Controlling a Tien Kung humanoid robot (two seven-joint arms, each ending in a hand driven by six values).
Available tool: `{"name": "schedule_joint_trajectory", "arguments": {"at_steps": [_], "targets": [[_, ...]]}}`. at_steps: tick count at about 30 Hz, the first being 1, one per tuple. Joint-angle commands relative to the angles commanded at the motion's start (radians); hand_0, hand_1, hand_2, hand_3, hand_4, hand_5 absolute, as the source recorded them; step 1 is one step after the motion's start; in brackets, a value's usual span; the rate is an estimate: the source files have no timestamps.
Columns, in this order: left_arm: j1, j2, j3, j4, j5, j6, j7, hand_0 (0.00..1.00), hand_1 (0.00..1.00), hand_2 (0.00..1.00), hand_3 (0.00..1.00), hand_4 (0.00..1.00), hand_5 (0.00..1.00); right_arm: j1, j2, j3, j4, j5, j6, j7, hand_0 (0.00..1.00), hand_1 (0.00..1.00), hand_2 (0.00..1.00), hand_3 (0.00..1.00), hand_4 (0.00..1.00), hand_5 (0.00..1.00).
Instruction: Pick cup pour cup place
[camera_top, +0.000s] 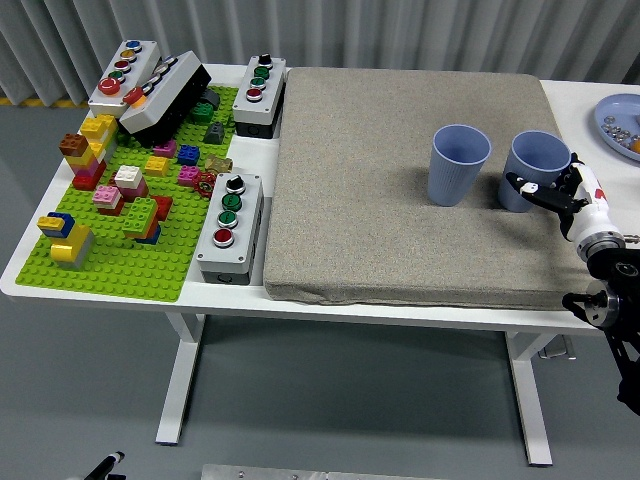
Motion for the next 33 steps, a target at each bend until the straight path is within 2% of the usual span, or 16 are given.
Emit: {"name": "schedule_joint_trajectory", "arguments": {"at_steps": [1,2,5,8,15,23,28,33], "targets": [[0.000,0.000,0.000,0.000,0.000,0.000,0.000,0.867,0.831,0.898,0.794,0.646,0.998,-0.001,0.000,-0.001,0.000,0.003,-0.006,0.001,0.858,0.753,0.659,0.805,0.791,0.144],[0.000,0.000,0.001,0.000,0.000,0.000,0.000,0.867,0.831,0.899,0.794,0.646,0.998,-0.001,0.000,-0.001,0.000,0.003,-0.007,0.001,0.743,0.600,0.502,0.613,0.672,0.002],[0.000,0.000,-0.001,0.000,0.001,0.000,0.000,0.867,0.831,0.899,0.794,0.646,0.998,-0.003,0.001,0.000,0.005,0.015,-0.029,0.014,0.743,0.600,0.502,0.613,0.672,0.002],[0.000,0.001,-0.001,0.000,0.002,0.000,0.000,0.867,0.831,0.899,0.794,0.646,0.998,-0.004,0.001,0.001,0.008,0.014,-0.033,0.015,0.716,0.582,0.490,0.603,0.669,0.002],[0.003,0.002,-0.005,0.000,0.004,-0.001,0.001,0.867,0.831,0.899,0.794,0.647,0.998,0.002,-0.017,-0.002,0.038,-0.030,-0.043,-0.009,0.718,0.587,0.492,0.606,0.668,0.002],[0.002,0.005,-0.014,0.000,0.008,0.000,0.003,0.868,0.831,0.899,0.793,0.646,0.998,0.035,-0.048,-0.021,0.110,-0.177,-0.074,-0.069,0.731,0.599,0.497,0.622,0.671,0.002],[0.004,0.006,-0.014,0.000,0.006,0.001,0.004,0.868,0.831,0.899,0.794,0.646,0.998,0.046,-0.056,-0.021,0.144,-0.270,-0.098,-0.092,0.749,0.612,0.509,0.630,0.675,0.002],[0.008,0.006,-0.011,0.000,0.003,0.001,0.005,0.869,0.832,0.900,0.793,0.647,0.998,0.050,-0.058,-0.027,0.179,-0.413,-0.126,-0.136,0.752,0.614,0.512,0.635,0.677,0.002]]}}
